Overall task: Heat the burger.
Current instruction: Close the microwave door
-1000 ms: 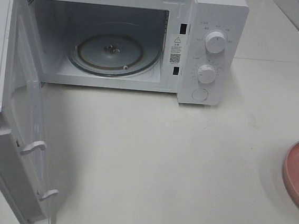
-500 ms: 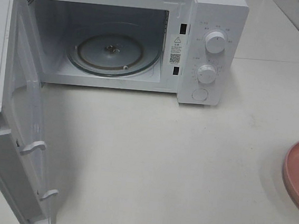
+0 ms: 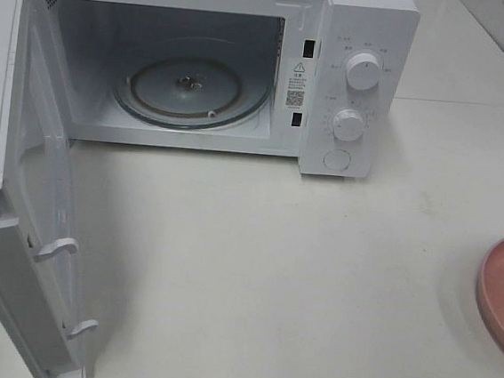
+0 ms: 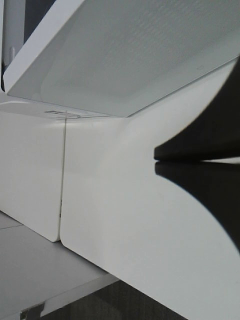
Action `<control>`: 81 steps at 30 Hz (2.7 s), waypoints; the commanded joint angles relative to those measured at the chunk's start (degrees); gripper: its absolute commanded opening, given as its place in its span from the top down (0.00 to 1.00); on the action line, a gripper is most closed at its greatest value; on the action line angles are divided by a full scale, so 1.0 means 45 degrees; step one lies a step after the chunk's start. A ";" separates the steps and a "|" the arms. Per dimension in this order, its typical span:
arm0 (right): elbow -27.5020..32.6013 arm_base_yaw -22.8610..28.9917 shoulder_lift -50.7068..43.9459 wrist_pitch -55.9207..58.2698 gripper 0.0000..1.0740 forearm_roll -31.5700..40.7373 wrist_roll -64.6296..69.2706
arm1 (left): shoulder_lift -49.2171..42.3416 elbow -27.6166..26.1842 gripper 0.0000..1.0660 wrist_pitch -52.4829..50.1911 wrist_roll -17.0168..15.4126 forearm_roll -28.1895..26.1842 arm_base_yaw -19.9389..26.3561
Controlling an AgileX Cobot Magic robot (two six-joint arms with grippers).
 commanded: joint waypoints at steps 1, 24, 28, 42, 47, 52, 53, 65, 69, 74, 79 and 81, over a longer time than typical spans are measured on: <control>0.0038 -0.0076 -0.0357 -0.0153 0.30 0.0025 -0.0166 | 0.0675 0.0535 1.00 -0.1974 0.0051 -0.0013 0.0038; 0.0038 -0.0076 -0.0357 -0.0153 0.30 0.0025 -0.0153 | 0.7627 0.3438 1.00 -1.4426 -0.2623 0.2878 0.0038; 0.0038 -0.0076 -0.0357 -0.0153 0.30 0.0025 -0.0153 | 0.8696 0.3438 1.00 -1.5966 -0.3425 0.5157 0.0038; 0.0038 -0.0076 -0.0357 -0.0153 0.30 0.0025 -0.0153 | 1.2299 0.2814 1.00 -1.7354 -0.4176 0.6977 -0.2024; 0.0038 -0.0076 -0.0357 -0.0153 0.30 0.0025 -0.0153 | 1.3140 0.2801 1.00 -1.7392 -0.3005 0.5055 -0.3654; 0.0038 -0.0076 -0.0357 -0.0153 0.30 0.0025 -0.0153 | 1.3942 0.2725 1.00 -1.7723 -0.0929 0.1273 -0.5984; 0.0038 -0.0076 -0.0357 -0.0153 0.30 0.0025 -0.0153 | 1.3942 0.2725 1.00 -1.7723 -0.0929 0.1273 -0.5984; 0.0038 -0.0076 -0.0357 -0.0153 0.30 0.0025 -0.0153 | 1.5292 0.0789 1.00 -1.8055 0.1120 -0.4558 -0.9957; 0.0038 -0.0076 -0.0357 -0.0153 0.30 0.0025 -0.0153 | 1.5699 0.0025 1.00 -1.8055 0.1159 -0.4787 -1.0377; 0.0038 -0.0076 -0.0357 -0.0153 0.30 0.0025 -0.0153 | 1.6705 -0.1948 1.00 -1.7558 0.1095 -0.4851 -1.0695; 0.0038 -0.0076 -0.0357 -0.0153 0.30 0.0025 -0.0153 | 1.7367 -0.3361 1.00 -1.6934 0.1095 -0.4851 -1.0695; 0.0038 -0.0076 -0.0357 -0.0153 0.30 0.0025 -0.0153 | 1.7482 -0.3616 1.00 -1.6896 0.1095 -0.4864 -1.0695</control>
